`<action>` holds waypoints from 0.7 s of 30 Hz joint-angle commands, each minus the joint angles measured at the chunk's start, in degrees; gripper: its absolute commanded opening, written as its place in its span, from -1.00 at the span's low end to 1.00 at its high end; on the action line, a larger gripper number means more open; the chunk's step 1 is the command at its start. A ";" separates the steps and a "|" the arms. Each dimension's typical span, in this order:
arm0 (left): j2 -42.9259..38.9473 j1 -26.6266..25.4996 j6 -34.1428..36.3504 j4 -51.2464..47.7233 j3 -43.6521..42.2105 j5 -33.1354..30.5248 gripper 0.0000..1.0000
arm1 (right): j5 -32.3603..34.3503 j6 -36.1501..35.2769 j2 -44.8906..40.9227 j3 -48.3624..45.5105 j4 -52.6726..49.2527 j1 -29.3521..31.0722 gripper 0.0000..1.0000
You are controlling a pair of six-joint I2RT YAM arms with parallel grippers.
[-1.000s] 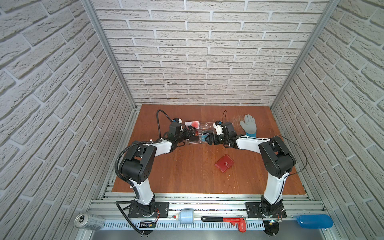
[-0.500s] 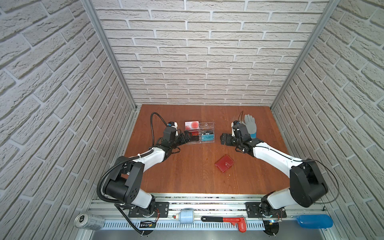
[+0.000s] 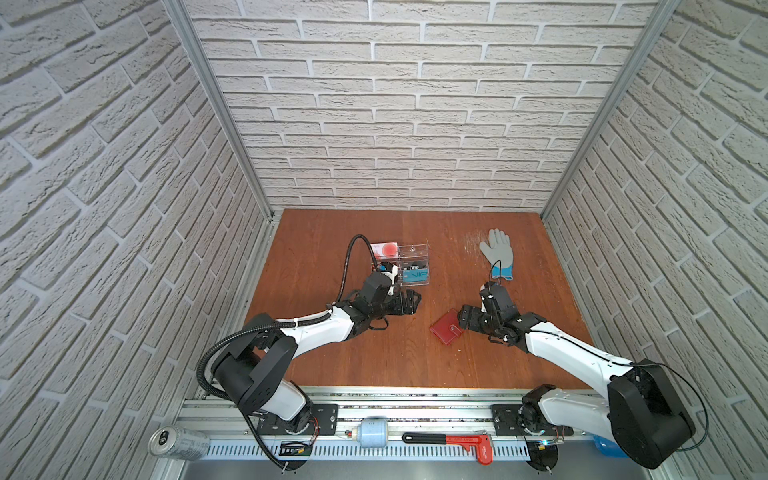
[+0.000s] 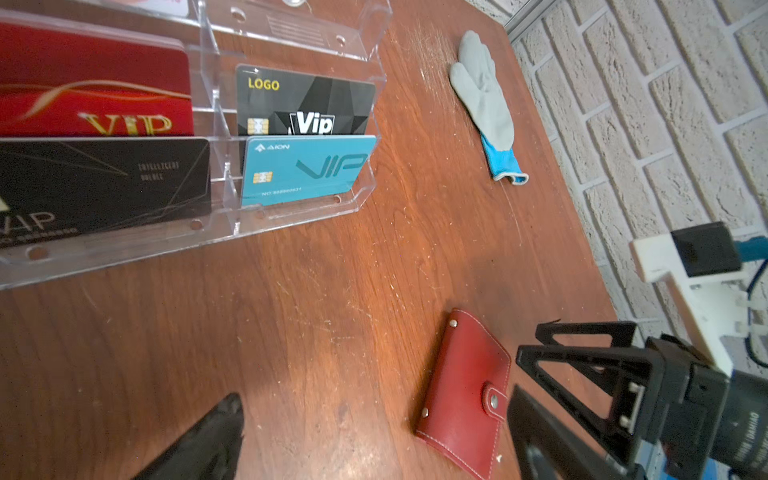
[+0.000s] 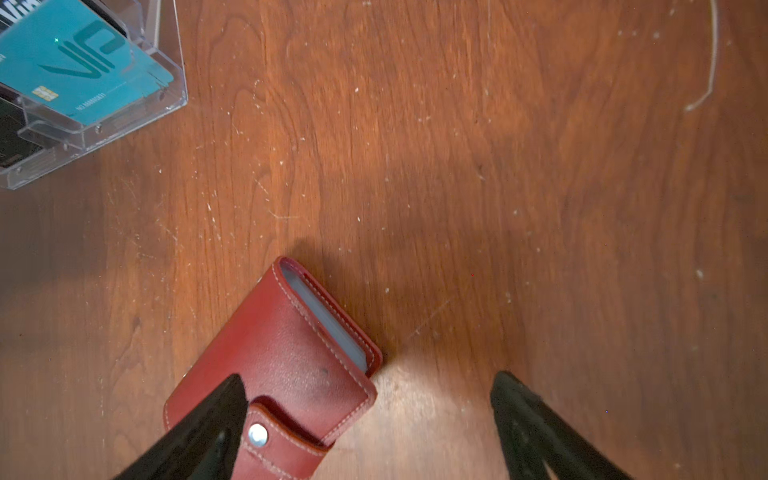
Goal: Take the credit cards out of the card holder
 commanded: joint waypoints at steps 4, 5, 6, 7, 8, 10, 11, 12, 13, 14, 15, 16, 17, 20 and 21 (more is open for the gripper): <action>1.23 -0.33 -1.56 5.21 -1.69 2.59 0.96 | -3.33 6.83 1.83 -1.02 6.33 3.80 0.76; 1.35 -0.28 -2.01 5.99 -2.16 3.12 0.96 | -3.44 7.60 2.67 -0.97 7.15 4.52 0.76; 1.45 -0.36 -2.43 6.76 -2.57 3.36 0.96 | -3.25 8.16 3.35 -0.80 7.62 5.35 0.76; 1.54 -0.36 -2.83 7.48 -3.19 3.58 0.96 | -2.84 8.72 4.04 -0.66 8.12 6.19 0.76; 1.71 -0.36 -3.07 8.06 -3.67 3.67 0.96 | -2.54 9.37 4.72 -0.42 8.38 6.94 0.75; 1.89 -0.34 -3.25 8.51 -4.23 3.76 0.96 | -2.00 10.97 5.84 -0.35 9.09 8.22 0.74; 1.90 -0.36 -3.30 8.59 -4.66 3.76 0.96 | -1.57 11.91 6.18 -0.43 9.41 8.88 0.71; 1.95 -0.36 -3.30 8.64 -4.85 3.63 0.96 | -0.99 12.69 6.38 -0.44 9.51 9.45 0.69; 1.82 -0.36 -3.30 8.62 -5.08 3.50 0.96 | -0.31 13.58 6.57 -0.57 9.97 10.26 0.69; 1.73 -0.36 -3.30 8.60 -5.21 3.43 0.96 | 0.31 14.60 6.68 -0.79 10.72 10.84 0.68; 1.67 -0.36 -3.22 8.60 -5.31 3.41 0.96 | 0.81 15.48 6.90 -0.88 11.37 11.29 0.66; 1.54 -0.36 -3.21 8.60 -5.42 3.36 0.96 | 1.47 16.46 7.27 -0.67 11.91 11.76 0.62; 1.39 -0.32 -3.21 8.57 -5.34 3.35 0.96 | 2.00 17.17 7.83 -0.34 12.15 12.11 0.59; 0.79 -0.36 -3.30 8.28 -5.53 3.19 0.96 | 4.29 19.28 10.42 1.23 13.13 13.24 0.57; 0.52 -0.36 -3.30 8.25 -5.56 3.10 0.97 | 4.67 19.84 11.88 2.00 13.75 13.39 0.56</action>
